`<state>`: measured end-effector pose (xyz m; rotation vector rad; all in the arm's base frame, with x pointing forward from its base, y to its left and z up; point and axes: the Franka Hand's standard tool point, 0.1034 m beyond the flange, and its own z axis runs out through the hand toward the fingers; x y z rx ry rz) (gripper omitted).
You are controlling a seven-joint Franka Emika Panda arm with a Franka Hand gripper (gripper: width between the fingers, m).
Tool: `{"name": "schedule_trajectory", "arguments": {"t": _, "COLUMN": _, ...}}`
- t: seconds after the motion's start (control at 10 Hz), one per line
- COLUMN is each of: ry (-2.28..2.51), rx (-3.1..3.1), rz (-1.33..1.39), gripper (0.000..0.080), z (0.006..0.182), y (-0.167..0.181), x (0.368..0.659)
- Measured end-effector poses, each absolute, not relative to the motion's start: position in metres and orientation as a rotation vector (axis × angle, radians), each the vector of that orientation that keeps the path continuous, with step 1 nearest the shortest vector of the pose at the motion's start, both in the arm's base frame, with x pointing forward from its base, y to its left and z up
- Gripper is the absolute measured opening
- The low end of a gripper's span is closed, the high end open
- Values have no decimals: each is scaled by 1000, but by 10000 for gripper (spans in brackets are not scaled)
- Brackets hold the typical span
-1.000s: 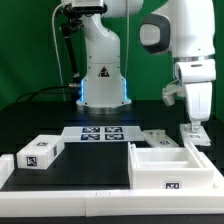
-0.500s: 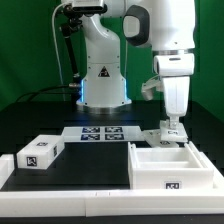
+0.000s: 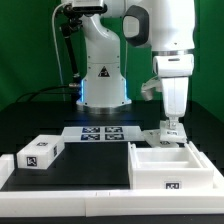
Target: Assemble cabinet
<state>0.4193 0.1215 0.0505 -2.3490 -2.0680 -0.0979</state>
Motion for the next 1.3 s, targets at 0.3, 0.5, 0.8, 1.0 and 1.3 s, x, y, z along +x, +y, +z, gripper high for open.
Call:
{"name": "schedule_trajectory", "arguments": {"t": 0.3, "ry": -2099, "rx": -2335, "rz": -112, "gripper": 70, "z": 55, "y": 110, "x": 433}}
{"name": "schedule_trajectory", "arguments": {"t": 0.5, "ry": -2097, "rx": -2338, "rz": -113, "gripper": 70, "z": 55, "y": 109, "x": 433}}
{"name": "schedule_trajectory", "arguments": {"t": 0.8, "ry": -2098, "rx": -2340, "rz": -102, "gripper": 70, "z": 59, "y": 110, "x": 442}}
{"name": "schedule_trajectory", "arguments": {"t": 1.0, "ry": -2094, "rx": -2348, "rz": -112, "gripper": 70, "z": 61, "y": 111, "x": 457}}
{"name": "schedule_trajectory", "arguments": {"t": 1.3, "ry": -2041, "rx": -2395, "rz": -123, "gripper": 70, "z": 64, "y": 117, "x": 466}}
